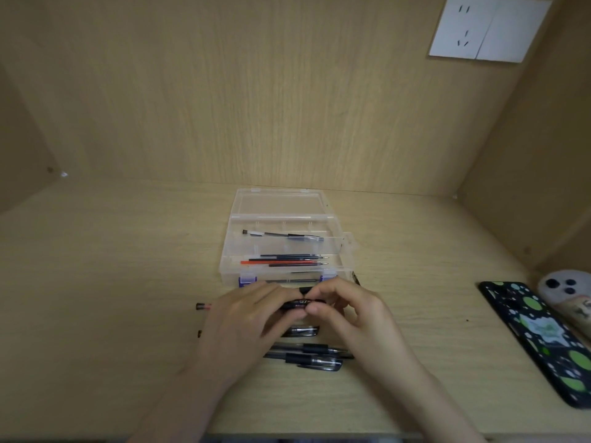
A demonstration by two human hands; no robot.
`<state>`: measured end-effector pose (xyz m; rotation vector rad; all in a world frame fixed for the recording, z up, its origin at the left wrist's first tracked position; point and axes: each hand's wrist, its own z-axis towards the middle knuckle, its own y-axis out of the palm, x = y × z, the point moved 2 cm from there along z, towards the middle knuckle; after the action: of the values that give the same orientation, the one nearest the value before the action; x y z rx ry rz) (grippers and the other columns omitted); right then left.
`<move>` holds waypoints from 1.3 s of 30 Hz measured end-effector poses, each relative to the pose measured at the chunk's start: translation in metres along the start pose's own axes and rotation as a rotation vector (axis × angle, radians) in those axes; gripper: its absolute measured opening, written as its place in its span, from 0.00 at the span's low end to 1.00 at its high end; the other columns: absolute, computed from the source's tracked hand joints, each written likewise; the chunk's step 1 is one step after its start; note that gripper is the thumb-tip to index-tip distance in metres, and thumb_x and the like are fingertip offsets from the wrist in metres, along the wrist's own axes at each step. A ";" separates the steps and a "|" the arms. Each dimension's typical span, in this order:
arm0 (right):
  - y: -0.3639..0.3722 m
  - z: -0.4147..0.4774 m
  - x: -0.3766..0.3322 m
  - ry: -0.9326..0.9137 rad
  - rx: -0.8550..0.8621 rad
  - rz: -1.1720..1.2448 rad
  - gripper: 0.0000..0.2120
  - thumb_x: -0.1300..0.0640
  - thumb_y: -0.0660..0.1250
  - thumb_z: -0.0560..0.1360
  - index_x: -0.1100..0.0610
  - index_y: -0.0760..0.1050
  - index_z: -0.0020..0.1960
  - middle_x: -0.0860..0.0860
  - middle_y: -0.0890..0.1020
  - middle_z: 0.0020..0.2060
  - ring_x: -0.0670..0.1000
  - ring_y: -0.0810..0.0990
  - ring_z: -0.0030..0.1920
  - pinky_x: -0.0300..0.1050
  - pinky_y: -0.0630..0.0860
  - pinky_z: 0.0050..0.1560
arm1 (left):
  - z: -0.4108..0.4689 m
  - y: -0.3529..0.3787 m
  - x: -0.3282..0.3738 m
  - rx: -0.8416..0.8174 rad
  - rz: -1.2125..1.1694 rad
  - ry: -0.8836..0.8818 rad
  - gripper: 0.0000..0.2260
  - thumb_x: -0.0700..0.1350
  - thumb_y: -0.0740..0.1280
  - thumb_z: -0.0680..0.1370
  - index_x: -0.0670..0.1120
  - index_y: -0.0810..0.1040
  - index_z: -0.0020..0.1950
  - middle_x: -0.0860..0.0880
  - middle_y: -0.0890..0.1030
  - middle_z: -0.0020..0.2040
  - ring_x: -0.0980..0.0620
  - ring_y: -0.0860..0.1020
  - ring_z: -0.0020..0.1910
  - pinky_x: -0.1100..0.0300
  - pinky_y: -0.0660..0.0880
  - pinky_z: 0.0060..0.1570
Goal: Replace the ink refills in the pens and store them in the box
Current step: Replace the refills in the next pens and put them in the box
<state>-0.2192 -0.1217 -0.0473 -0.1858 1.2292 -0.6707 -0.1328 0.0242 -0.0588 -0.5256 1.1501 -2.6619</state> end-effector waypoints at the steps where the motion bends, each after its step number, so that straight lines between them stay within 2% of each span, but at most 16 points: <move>1: 0.001 0.000 0.000 -0.011 0.000 -0.005 0.09 0.59 0.70 0.73 0.44 0.76 0.43 0.37 0.80 0.40 0.40 0.78 0.42 0.29 0.70 0.43 | 0.000 0.000 0.000 0.014 0.009 0.007 0.12 0.56 0.61 0.78 0.51 0.81 0.48 0.58 0.80 0.38 0.62 0.75 0.37 0.68 0.68 0.36; 4: 0.002 -0.001 0.000 -0.038 0.021 -0.010 0.08 0.60 0.69 0.74 0.46 0.77 0.45 0.40 0.80 0.41 0.43 0.78 0.43 0.30 0.71 0.44 | -0.001 -0.001 -0.002 0.035 0.011 -0.010 0.13 0.58 0.61 0.78 0.53 0.81 0.48 0.59 0.79 0.35 0.61 0.75 0.31 0.69 0.68 0.30; 7: 0.000 -0.001 -0.004 -0.055 0.046 0.007 0.10 0.61 0.70 0.73 0.45 0.77 0.43 0.41 0.80 0.41 0.43 0.78 0.43 0.30 0.70 0.44 | -0.002 -0.001 -0.005 0.072 -0.004 -0.029 0.14 0.60 0.62 0.77 0.54 0.82 0.45 0.58 0.80 0.34 0.59 0.76 0.29 0.62 0.72 0.26; 9: -0.002 -0.001 -0.003 -0.036 0.048 -0.004 0.11 0.60 0.71 0.72 0.43 0.77 0.43 0.39 0.80 0.40 0.43 0.78 0.43 0.30 0.70 0.45 | -0.002 -0.002 -0.004 0.061 -0.031 -0.059 0.15 0.61 0.61 0.76 0.54 0.82 0.47 0.59 0.81 0.36 0.61 0.77 0.32 0.64 0.73 0.29; 10: -0.004 -0.001 0.000 -0.013 0.054 -0.019 0.10 0.58 0.71 0.72 0.43 0.77 0.42 0.39 0.80 0.40 0.43 0.78 0.43 0.30 0.70 0.45 | -0.001 -0.003 -0.004 0.049 -0.045 -0.092 0.16 0.62 0.61 0.75 0.54 0.81 0.49 0.61 0.81 0.37 0.64 0.76 0.33 0.68 0.73 0.32; 13: -0.013 -0.002 0.017 0.064 0.109 -0.096 0.06 0.57 0.71 0.71 0.47 0.78 0.42 0.41 0.80 0.39 0.43 0.76 0.42 0.30 0.67 0.42 | -0.001 -0.004 -0.004 0.028 -0.095 -0.181 0.17 0.64 0.61 0.73 0.56 0.74 0.55 0.65 0.75 0.36 0.71 0.72 0.35 0.77 0.68 0.36; 17: -0.014 -0.003 0.032 0.034 0.055 -0.305 0.04 0.53 0.73 0.70 0.47 0.78 0.42 0.40 0.78 0.39 0.41 0.73 0.47 0.31 0.65 0.47 | -0.002 0.003 -0.005 0.016 -0.091 -0.171 0.11 0.58 0.60 0.74 0.57 0.68 0.54 0.63 0.77 0.41 0.64 0.76 0.38 0.67 0.73 0.37; 20: -0.007 -0.006 0.038 0.022 -0.018 -0.348 0.06 0.54 0.74 0.69 0.46 0.81 0.44 0.39 0.77 0.41 0.39 0.70 0.49 0.32 0.65 0.51 | -0.003 0.004 -0.004 0.010 -0.090 -0.154 0.07 0.56 0.60 0.75 0.57 0.69 0.51 0.63 0.76 0.43 0.65 0.76 0.41 0.66 0.74 0.38; 24: -0.008 -0.003 0.030 0.064 0.018 -0.178 0.09 0.53 0.74 0.68 0.43 0.82 0.47 0.43 0.80 0.41 0.44 0.72 0.51 0.32 0.66 0.52 | -0.004 0.006 -0.006 -0.037 -0.078 -0.125 0.08 0.56 0.59 0.76 0.56 0.71 0.51 0.62 0.77 0.43 0.64 0.75 0.41 0.65 0.73 0.38; 27: -0.009 0.001 0.019 0.077 0.042 0.024 0.09 0.49 0.73 0.67 0.46 0.83 0.48 0.44 0.82 0.40 0.45 0.75 0.49 0.30 0.67 0.50 | -0.003 0.006 -0.006 -0.041 -0.070 -0.096 0.08 0.56 0.60 0.76 0.54 0.73 0.50 0.60 0.78 0.43 0.64 0.75 0.41 0.64 0.73 0.38; 29: -0.005 0.004 0.016 0.080 0.026 0.033 0.09 0.47 0.72 0.66 0.47 0.83 0.46 0.43 0.82 0.39 0.45 0.75 0.47 0.30 0.67 0.48 | -0.002 0.007 -0.006 -0.026 -0.076 -0.067 0.08 0.55 0.61 0.76 0.53 0.74 0.50 0.60 0.79 0.44 0.64 0.75 0.42 0.64 0.73 0.39; 32: 0.001 0.006 0.016 0.095 0.033 0.018 0.03 0.55 0.74 0.68 0.48 0.83 0.41 0.44 0.82 0.37 0.45 0.74 0.43 0.31 0.68 0.45 | -0.002 0.007 -0.006 -0.005 -0.067 0.001 0.08 0.52 0.62 0.77 0.50 0.78 0.49 0.57 0.79 0.46 0.62 0.76 0.44 0.64 0.74 0.40; 39: 0.003 0.004 0.020 0.068 0.114 0.092 0.13 0.60 0.75 0.66 0.42 0.82 0.39 0.41 0.80 0.36 0.44 0.73 0.39 0.30 0.68 0.43 | -0.002 0.006 -0.007 0.036 -0.076 0.015 0.14 0.54 0.60 0.79 0.49 0.81 0.50 0.57 0.81 0.43 0.60 0.77 0.41 0.62 0.74 0.38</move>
<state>-0.2111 -0.1313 -0.0638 -0.0110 1.2533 -0.6693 -0.1274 0.0237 -0.0659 -0.5541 1.1050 -2.7499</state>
